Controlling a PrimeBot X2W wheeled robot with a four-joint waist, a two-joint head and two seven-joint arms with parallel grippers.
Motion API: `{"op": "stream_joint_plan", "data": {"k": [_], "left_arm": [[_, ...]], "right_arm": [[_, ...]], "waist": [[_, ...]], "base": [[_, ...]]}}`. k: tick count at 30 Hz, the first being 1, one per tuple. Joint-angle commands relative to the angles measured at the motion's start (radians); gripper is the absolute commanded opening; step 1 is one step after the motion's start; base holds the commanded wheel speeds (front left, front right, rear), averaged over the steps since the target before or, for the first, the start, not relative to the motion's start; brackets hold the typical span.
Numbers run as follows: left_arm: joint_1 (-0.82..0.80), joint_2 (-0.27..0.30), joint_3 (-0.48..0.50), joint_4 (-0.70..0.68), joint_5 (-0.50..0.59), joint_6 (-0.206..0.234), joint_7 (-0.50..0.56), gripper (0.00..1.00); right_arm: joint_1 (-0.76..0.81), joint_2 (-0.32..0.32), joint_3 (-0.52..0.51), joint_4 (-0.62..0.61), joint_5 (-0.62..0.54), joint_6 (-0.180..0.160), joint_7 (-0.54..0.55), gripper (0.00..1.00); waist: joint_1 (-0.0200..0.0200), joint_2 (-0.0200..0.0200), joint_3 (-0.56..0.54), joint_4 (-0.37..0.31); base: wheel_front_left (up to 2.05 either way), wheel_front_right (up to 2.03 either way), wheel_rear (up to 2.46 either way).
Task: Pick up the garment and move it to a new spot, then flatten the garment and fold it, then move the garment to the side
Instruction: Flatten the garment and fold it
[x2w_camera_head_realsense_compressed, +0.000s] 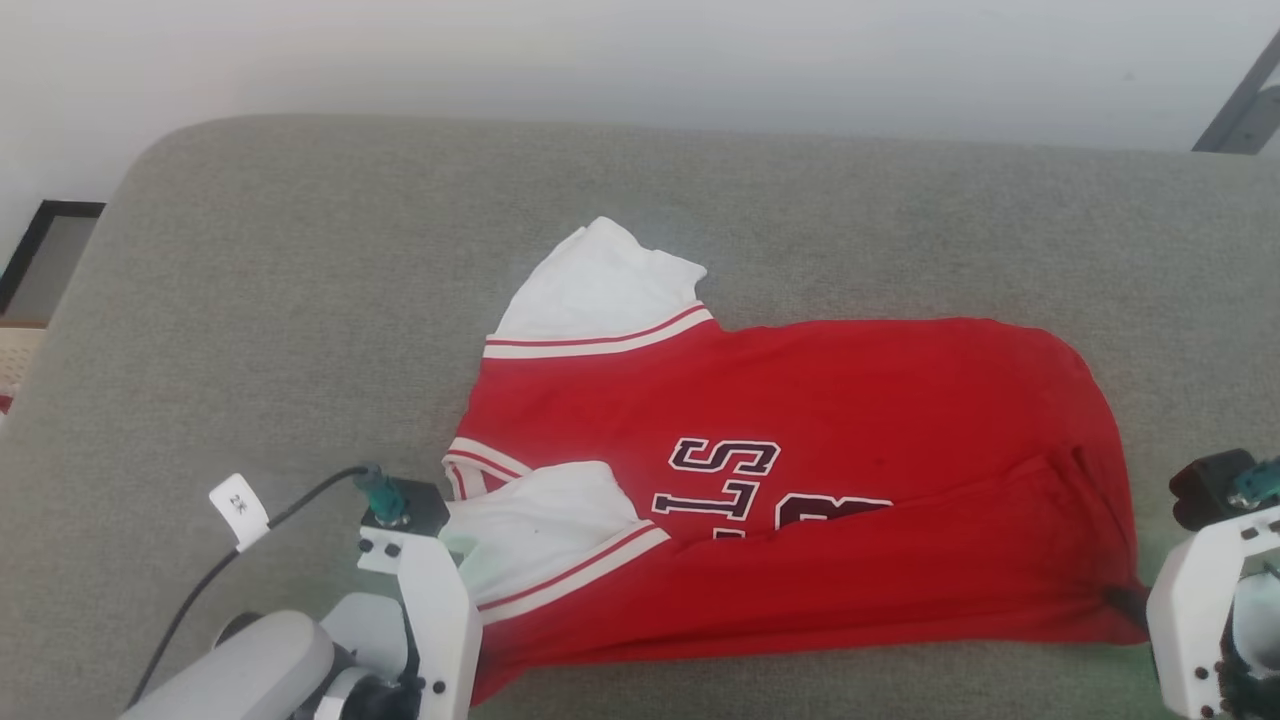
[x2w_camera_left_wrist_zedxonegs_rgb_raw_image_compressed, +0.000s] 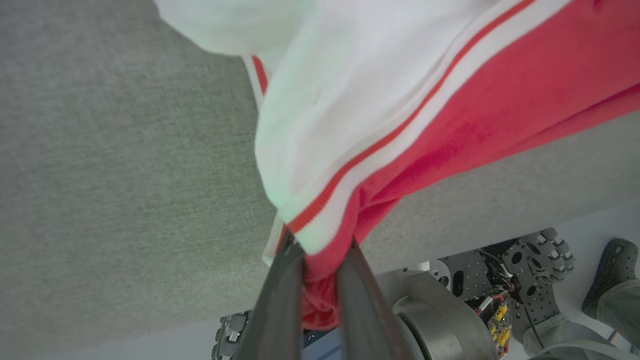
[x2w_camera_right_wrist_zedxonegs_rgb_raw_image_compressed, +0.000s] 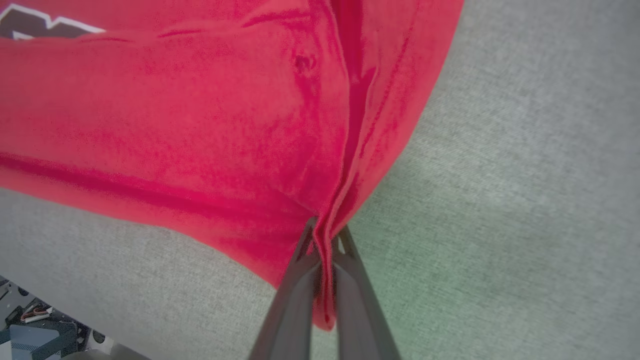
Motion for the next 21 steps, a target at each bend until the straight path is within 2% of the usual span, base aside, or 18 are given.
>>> {"op": "stream_joint_plan", "data": {"k": [1, 2, 3, 4, 5, 6, 7, 8, 13, 21], "left_arm": [[0.015, -0.001, 0.002, 0.008, -0.008, 0.008, -0.004, 0.00], [0.018, -0.003, -0.001, 0.016, -0.006, 0.009, -0.007, 0.00], [0.020, -0.010, -0.003, 0.026, -0.004, 0.008, -0.009, 0.17], [0.021, -0.020, -0.003, 0.039, -0.009, 0.004, -0.015, 0.49], [0.020, -0.028, -0.002, 0.049, -0.011, 0.001, -0.020, 0.94], [0.017, -0.030, -0.002, 0.060, -0.012, 0.000, -0.020, 1.00], [0.011, -0.033, -0.001, 0.073, -0.013, -0.002, -0.018, 1.00], [0.000, -0.032, -0.002, 0.081, -0.009, 0.000, -0.013, 1.00], [-0.057, -0.005, 0.011, 0.061, 0.020, 0.010, 0.000, 1.00], [-0.161, 0.062, 0.052, -0.020, 0.051, 0.034, 0.040, 1.00]], "right_arm": [[0.007, 0.009, -0.008, 0.006, -0.009, -0.002, -0.006, 0.00], [0.010, 0.018, -0.008, 0.011, -0.013, -0.002, -0.009, 0.00], [0.010, 0.027, -0.004, 0.018, -0.020, -0.002, -0.011, 0.00], [0.006, 0.037, -0.002, 0.026, -0.025, -0.002, -0.017, 0.01], [-0.002, 0.049, -0.004, 0.036, -0.030, -0.002, -0.025, 0.31], [-0.009, 0.058, -0.002, 0.043, -0.031, -0.002, -0.030, 0.46], [-0.017, 0.066, 0.001, 0.047, -0.037, -0.002, -0.040, 0.85], [-0.024, 0.077, -0.001, 0.054, -0.038, -0.002, -0.049, 1.00], [-0.049, 0.093, -0.016, 0.061, -0.048, -0.002, -0.077, 1.00], [-0.080, 0.115, -0.074, -0.018, -0.073, -0.001, -0.183, 1.00]], "waist": [[0.0000, 0.0000, 0.004, -0.004], [0.0000, 0.0000, 0.007, -0.007], [0.0000, 0.0000, 0.010, -0.009], [0.0000, 0.0000, 0.012, -0.011], [0.0000, 0.0000, 0.014, -0.014], [0.0000, 0.0000, 0.015, -0.017], [0.0000, 0.0000, 0.016, -0.020], [0.0000, 0.0000, 0.017, -0.023], [0.0000, 0.0000, 0.018, -0.042], [0.0000, 0.0000, 0.028, -0.094]], "base": [[0.00, 0.00, 0.00], [0.00, 0.00, 0.00], [0.00, 0.00, 0.00], [0.00, 0.00, 0.00], [0.00, 0.00, 0.00], [0.00, 0.00, 0.00], [0.00, 0.00, 0.00], [0.00, 0.00, 0.00], [0.00, 0.00, 0.00], [0.00, 0.00, 0.00]]}}
